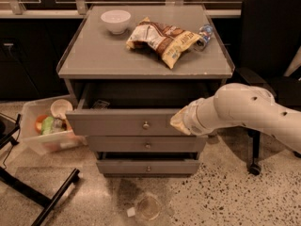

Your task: Open top drawer

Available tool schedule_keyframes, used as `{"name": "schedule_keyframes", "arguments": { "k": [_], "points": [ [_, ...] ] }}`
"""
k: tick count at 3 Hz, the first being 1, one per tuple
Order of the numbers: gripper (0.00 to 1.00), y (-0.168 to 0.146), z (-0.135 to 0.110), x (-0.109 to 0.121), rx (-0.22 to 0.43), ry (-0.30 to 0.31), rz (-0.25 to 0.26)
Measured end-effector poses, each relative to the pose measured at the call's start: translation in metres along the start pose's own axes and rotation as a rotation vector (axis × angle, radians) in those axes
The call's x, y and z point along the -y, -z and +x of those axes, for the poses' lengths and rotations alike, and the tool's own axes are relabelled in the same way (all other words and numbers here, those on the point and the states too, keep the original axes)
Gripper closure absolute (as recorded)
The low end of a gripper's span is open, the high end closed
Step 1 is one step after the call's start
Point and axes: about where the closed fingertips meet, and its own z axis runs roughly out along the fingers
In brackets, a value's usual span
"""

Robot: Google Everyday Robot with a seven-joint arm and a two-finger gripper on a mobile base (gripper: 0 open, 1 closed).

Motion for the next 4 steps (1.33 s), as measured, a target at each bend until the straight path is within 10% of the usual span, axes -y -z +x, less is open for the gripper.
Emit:
{"name": "schedule_keyframes", "arguments": {
  "k": [4],
  "points": [
    [1.0, -0.003, -0.029, 0.058, 0.023, 0.036, 0.226]
  ]
}}
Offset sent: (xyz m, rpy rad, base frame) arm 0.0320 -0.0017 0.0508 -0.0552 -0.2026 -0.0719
